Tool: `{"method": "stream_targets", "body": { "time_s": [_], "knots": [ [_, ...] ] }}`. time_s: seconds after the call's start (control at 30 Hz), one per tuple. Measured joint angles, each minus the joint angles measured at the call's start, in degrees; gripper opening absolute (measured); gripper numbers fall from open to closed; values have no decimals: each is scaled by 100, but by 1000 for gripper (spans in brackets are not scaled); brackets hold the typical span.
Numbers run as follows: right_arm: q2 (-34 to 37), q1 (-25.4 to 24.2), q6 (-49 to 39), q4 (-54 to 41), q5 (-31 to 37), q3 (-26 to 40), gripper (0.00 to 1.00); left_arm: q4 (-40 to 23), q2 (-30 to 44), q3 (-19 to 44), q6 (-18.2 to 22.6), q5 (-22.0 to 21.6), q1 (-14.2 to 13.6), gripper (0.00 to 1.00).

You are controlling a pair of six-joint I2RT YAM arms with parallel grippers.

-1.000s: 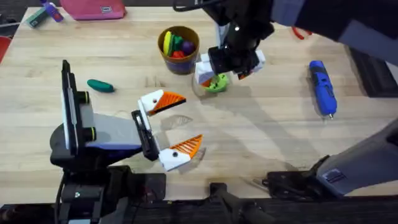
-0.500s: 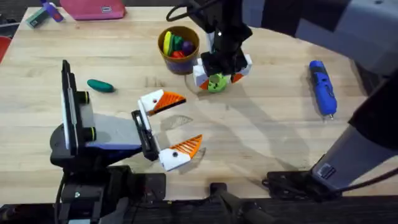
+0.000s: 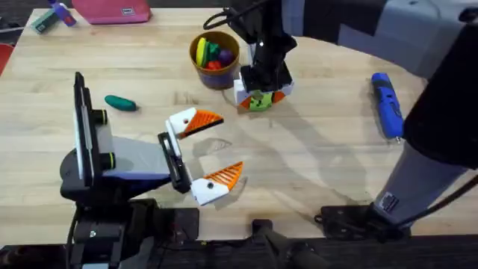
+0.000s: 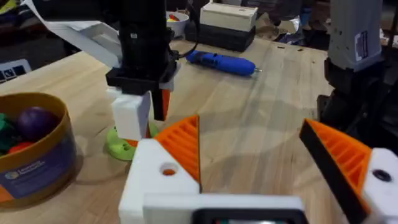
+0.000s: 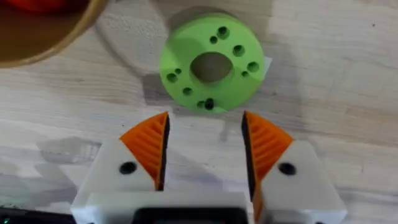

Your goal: Pick up the gripper from the table and insert it into the empty holder that is missing its gripper. Then pick up a screw, insert it into the mounting hole, and use the screwdriver to tighten it. Finally, clean up the table by picking up the vegetable and placing it into the bucket.

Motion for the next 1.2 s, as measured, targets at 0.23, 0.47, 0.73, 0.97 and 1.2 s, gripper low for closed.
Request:
{"method": "stream_targets", "body": {
  "time_s": [0.23,0.47,0.73,0.97,1.2],
  "knots": [
    [11,0,2,68,-32,0,578,0,-1,0,0,1,0,988],
    [189,0,20,118,-34,7,536,0,-1,0,0,1,0,988],
    [219,0,22,184,-32,7,469,0,-1,0,0,1,0,987],
    [219,-11,22,204,-32,7,457,0,-1,0,0,1,0,986],
    [219,-70,21,236,-34,7,429,0,0,0,0,-1,0,985]
  ]
}}
